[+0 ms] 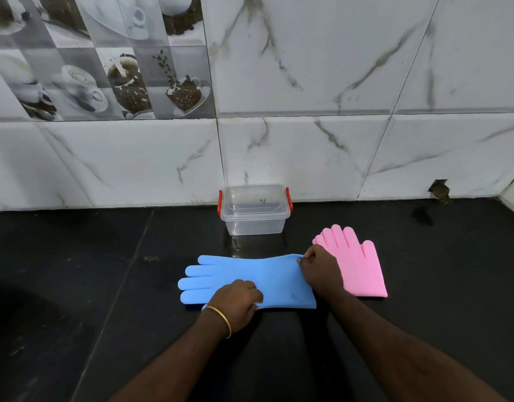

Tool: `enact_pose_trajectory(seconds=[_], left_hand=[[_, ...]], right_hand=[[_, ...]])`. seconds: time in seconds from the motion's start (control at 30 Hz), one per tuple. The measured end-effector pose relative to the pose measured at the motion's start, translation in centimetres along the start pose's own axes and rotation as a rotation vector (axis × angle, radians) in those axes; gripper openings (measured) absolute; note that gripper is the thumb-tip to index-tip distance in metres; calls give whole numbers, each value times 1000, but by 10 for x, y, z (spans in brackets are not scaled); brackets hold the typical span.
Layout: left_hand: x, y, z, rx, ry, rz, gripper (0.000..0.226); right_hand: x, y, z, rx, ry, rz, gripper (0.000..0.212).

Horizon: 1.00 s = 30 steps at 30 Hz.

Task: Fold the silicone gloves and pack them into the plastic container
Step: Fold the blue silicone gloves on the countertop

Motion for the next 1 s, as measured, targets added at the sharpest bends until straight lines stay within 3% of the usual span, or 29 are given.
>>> enact_pose_trajectory(seconds=[0.23, 0.4, 0.67, 0.83, 1.0], left_hand=[[-2, 3, 1, 20, 10, 19, 31], [1, 7, 0, 44, -10, 30, 32], [7, 19, -15, 98, -39, 27, 49], [6, 27, -20, 141, -59, 3, 52], [1, 32, -17, 111, -53, -40, 52]], right_hand=[[2, -1, 0, -67, 51, 11, 7], [-9, -2, 0, -190, 63, -7, 32], [-16, 10, 5, -301, 236, 240, 53], [-4, 12, 7, -230, 395, 361, 63], [-9, 15, 12, -223, 379, 276, 59]])
Point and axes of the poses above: each hand's wrist, its own x-axis towards the middle knuckle, its own y-axis out of the palm, z = x × y, the point moved 2 cm from there along x, towards the middle knuckle, and after that the axes turned 13 degrees about -y, right-handed, at the moved point
